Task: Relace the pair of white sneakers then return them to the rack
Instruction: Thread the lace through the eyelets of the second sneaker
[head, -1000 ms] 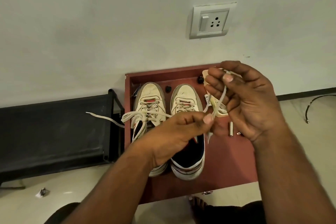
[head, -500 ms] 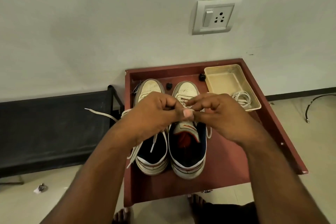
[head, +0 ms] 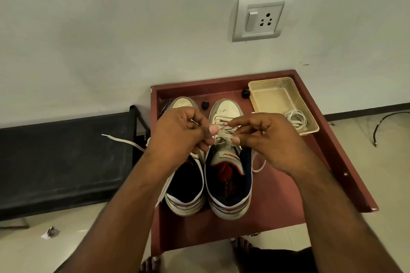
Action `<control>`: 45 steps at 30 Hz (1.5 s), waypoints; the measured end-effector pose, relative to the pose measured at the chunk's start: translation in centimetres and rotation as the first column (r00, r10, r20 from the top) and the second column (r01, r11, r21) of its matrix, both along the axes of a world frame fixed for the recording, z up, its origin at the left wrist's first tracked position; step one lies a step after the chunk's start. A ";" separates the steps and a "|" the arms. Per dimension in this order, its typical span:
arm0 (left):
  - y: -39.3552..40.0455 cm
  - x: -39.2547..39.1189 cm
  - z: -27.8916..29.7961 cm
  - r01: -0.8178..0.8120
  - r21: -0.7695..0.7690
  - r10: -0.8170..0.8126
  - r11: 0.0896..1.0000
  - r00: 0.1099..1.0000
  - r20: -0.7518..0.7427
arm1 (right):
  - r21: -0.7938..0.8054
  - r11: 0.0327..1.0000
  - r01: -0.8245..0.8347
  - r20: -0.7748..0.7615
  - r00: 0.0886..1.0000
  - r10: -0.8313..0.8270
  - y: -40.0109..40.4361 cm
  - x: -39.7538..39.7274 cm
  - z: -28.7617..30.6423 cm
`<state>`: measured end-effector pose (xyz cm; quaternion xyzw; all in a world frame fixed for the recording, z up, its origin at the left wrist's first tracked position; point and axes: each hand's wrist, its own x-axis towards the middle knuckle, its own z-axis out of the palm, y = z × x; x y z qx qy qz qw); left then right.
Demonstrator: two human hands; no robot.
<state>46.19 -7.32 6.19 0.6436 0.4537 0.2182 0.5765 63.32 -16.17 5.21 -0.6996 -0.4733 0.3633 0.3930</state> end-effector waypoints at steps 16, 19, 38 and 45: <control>-1.8 2.7 -3.1 0.292 0.328 -0.040 0.898 0.797 -0.602 | -0.290 0.944 0.158 0.585 0.810 0.044 1.7 -3.3 -2.4; -1.1 2.4 -3.1 0.224 0.269 -0.040 0.937 0.832 -0.554 | -0.294 0.943 0.154 0.624 0.779 0.067 1.7 -4.1 -3.1; 0.5 1.7 -5.0 -0.059 0.053 0.071 0.997 0.965 -0.254 | -0.288 0.952 0.107 0.533 0.843 0.067 2.2 -4.8 -4.0; -0.2 2.4 -4.8 -0.085 0.252 0.145 0.964 0.963 -0.228 | -0.323 0.941 0.097 0.591 0.798 0.121 2.0 -4.3 -3.9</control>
